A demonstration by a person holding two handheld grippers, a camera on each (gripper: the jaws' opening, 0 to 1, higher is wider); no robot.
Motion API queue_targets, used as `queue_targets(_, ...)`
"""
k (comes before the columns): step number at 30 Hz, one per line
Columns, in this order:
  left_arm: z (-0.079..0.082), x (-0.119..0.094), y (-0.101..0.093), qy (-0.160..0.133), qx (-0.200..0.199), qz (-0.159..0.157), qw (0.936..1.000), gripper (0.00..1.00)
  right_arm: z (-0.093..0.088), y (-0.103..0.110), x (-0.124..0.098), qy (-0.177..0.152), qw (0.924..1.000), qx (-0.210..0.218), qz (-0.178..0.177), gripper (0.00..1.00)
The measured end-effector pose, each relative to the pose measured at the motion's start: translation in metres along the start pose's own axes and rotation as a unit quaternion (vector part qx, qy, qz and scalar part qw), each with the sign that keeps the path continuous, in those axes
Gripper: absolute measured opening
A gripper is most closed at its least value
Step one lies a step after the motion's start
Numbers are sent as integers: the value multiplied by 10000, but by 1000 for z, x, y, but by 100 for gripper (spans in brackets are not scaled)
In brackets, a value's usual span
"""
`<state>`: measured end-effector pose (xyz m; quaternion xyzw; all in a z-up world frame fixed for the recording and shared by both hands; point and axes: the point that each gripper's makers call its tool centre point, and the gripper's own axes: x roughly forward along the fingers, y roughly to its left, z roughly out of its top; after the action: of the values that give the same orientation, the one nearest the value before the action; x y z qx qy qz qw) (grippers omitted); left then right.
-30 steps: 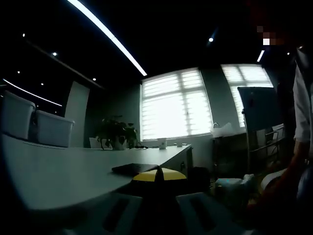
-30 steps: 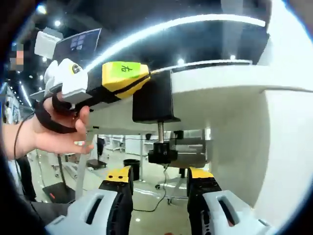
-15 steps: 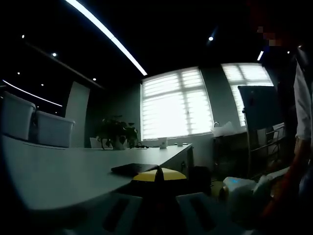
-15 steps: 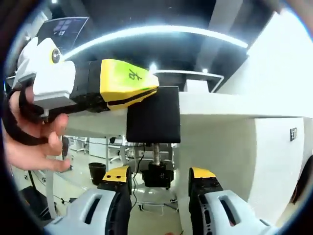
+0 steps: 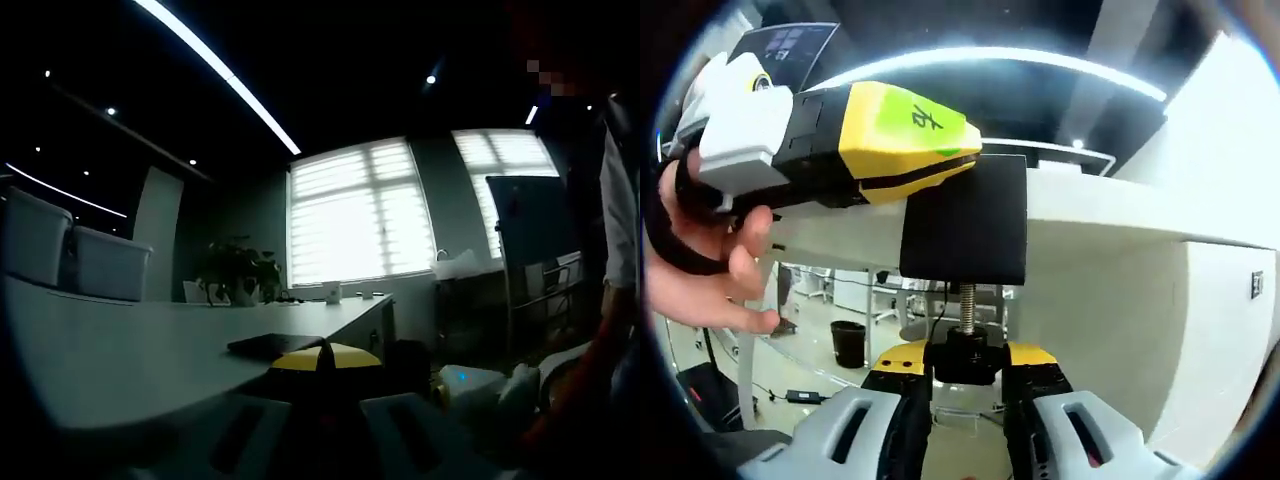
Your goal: Clamp the fixed fixture on the desktop, loosen the retaining clip, secure it to the edge of the desk, and tighten the retaining clip.
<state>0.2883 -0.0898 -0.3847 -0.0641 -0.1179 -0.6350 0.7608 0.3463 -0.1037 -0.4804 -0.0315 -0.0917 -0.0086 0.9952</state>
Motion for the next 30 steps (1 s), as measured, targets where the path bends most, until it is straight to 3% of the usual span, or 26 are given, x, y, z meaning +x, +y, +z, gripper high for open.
queue_targets(6,-2,1,-1,-19,-94,-42,9999,1,0,4,0,-59,9949,76,1001,26)
queue_targets(12,-5,-1,-1,-11,-126,-56,9999,1,0,12,-3,102,9796,139,2003,26)
queue_targets(17,-8,0,-4,46,-14,-106,9999,1,0,12,-4,116,9742,229,2242,26)
queue_targets(21,-8,0,-4,20,-58,-100,9999,1,-5,8,-8,148,9832,265,1800,26)
queue_targets(26,-7,-1,-5,6,-59,-91,9999,1,-18,7,-30,228,9918,473,1164,30)
queue_targets(28,-7,-1,-5,12,-56,-92,9999,1,-22,2,-40,229,9960,543,672,32)
queue_targets(30,-7,-1,-5,4,-67,-85,9999,1,-22,-7,-52,264,9966,784,-61,32)
